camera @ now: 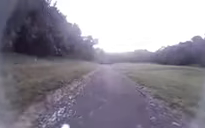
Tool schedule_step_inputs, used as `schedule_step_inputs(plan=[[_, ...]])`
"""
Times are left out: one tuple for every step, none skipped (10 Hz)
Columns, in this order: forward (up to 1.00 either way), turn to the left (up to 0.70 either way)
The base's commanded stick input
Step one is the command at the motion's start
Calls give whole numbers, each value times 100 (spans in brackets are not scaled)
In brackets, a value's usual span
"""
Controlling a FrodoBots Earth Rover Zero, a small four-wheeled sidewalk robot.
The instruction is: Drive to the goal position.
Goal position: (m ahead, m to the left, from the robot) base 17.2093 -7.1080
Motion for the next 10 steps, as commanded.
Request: schedule_step_inputs(plan=[[70,-1],[70,-19],[70,-35],[70,-35],[70,-20],[70,0],[70,0],[70,0],[70,0],[70,0]])
